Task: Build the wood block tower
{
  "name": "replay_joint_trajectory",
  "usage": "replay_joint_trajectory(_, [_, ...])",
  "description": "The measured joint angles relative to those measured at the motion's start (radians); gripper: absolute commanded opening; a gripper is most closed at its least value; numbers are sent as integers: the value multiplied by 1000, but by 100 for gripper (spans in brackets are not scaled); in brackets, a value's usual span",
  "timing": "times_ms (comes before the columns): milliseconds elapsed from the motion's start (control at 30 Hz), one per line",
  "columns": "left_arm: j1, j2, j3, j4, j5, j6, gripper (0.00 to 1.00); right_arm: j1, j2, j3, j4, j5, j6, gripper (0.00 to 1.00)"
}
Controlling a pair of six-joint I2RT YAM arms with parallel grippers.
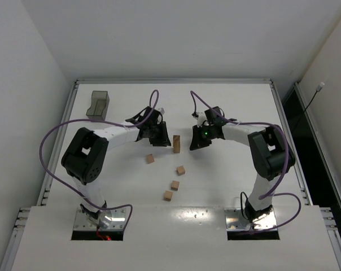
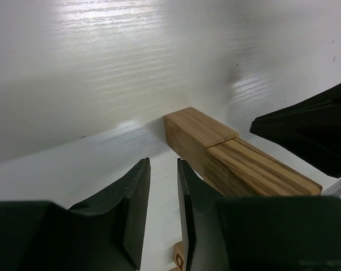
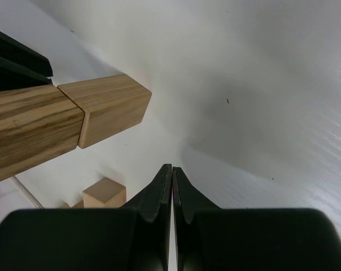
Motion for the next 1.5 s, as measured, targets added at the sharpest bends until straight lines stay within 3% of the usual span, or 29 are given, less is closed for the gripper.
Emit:
replay_joint_trajectory(1033, [-31,11,39,-8,1,2,24,-1,1,5,-2,-15,0,0])
replay_joint_trajectory(1500, [-31,11,39,-42,-71,2,26,-1,1,5,-8,-23,0,0])
